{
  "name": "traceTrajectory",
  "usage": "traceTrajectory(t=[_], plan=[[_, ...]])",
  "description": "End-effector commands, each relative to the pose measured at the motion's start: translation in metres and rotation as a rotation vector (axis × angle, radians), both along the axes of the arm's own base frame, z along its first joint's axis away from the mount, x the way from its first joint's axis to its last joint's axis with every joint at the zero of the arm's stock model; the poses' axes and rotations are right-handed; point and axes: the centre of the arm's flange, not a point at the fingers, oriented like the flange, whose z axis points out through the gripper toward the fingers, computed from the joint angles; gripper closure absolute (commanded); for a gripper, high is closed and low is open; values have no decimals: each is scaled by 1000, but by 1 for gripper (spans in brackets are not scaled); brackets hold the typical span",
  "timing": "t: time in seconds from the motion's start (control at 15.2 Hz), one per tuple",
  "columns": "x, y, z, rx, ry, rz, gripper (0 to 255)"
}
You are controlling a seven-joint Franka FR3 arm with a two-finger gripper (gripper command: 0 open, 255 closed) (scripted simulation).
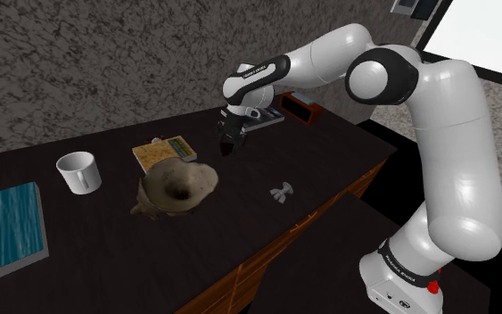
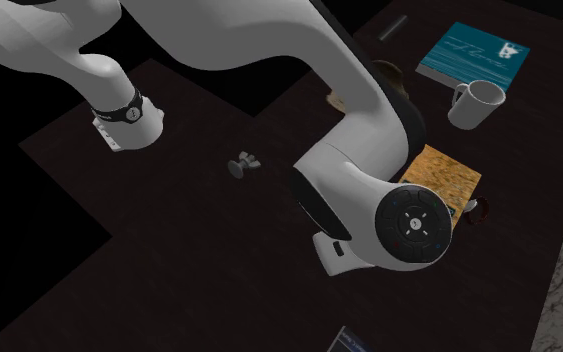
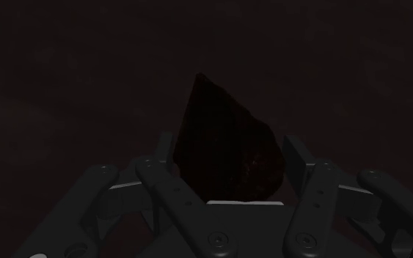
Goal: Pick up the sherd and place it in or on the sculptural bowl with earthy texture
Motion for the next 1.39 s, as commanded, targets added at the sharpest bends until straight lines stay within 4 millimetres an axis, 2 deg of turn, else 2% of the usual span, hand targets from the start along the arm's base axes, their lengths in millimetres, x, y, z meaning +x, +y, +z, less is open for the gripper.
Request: traceTrajectory(t=[0.0, 0.07, 1.32], plan=[[0, 0, -1, 0, 1, 0, 255], [0, 0, -1, 0, 1, 0, 255], [0, 0, 99, 0, 1, 0, 255]])
